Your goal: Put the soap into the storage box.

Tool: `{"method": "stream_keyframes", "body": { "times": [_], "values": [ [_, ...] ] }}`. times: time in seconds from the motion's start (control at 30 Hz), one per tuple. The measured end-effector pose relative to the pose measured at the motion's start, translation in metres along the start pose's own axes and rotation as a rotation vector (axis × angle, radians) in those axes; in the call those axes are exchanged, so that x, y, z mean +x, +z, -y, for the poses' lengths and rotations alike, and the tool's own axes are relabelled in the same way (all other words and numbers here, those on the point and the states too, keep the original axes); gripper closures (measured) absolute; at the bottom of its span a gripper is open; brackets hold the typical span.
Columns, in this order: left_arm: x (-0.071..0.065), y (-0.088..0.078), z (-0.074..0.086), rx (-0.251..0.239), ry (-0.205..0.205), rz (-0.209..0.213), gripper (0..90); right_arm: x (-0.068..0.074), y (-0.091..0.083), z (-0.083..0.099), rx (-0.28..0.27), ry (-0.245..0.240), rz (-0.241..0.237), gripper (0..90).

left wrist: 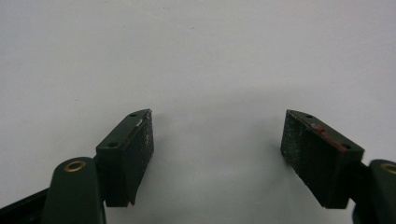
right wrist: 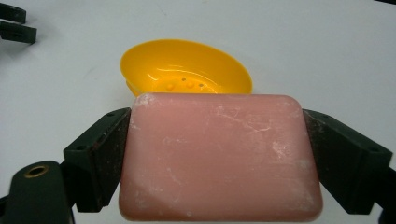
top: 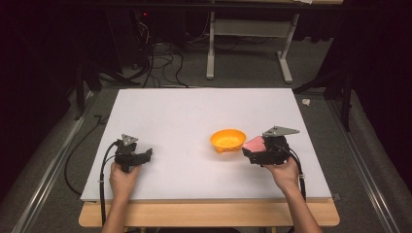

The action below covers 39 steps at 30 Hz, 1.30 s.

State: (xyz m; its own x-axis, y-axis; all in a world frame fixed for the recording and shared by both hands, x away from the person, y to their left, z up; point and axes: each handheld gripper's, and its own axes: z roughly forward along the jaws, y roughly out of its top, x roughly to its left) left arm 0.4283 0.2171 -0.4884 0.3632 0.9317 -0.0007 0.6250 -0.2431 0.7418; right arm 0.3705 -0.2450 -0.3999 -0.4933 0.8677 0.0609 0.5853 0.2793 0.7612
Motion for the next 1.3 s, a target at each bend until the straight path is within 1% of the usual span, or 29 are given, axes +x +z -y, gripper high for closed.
{"method": "stream_keyframes", "body": {
  "times": [0.3,0.6,0.67,0.8,0.9,1.0,1.3],
  "values": [
    [0.0,0.0,0.0,0.0,0.0,0.0,25.9,0.005,0.003,-0.006,0.005,-0.004,-0.021,13.6],
    [0.0,0.0,0.0,0.0,0.0,0.0,25.9,0.012,0.011,-0.013,0.021,0.0,-0.032,13.6],
    [0.0,0.0,0.0,0.0,0.0,0.0,25.9,0.013,0.012,-0.014,0.029,-0.001,-0.033,13.6],
    [0.0,0.0,0.0,0.0,0.0,0.0,25.9,0.014,0.014,-0.016,0.03,0.002,-0.036,13.6],
    [0.0,0.0,0.0,0.001,0.0,0.0,25.9,0.014,0.018,-0.017,0.031,0.012,-0.041,13.7],
    [0.0,0.0,0.0,0.0,-0.001,0.0,25.9,0.016,0.023,-0.02,0.047,0.019,-0.048,13.6],
    [0.0,0.0,0.0,0.001,0.0,0.0,25.9,0.022,0.034,-0.031,0.064,0.017,-0.055,13.6]
  ]
}}
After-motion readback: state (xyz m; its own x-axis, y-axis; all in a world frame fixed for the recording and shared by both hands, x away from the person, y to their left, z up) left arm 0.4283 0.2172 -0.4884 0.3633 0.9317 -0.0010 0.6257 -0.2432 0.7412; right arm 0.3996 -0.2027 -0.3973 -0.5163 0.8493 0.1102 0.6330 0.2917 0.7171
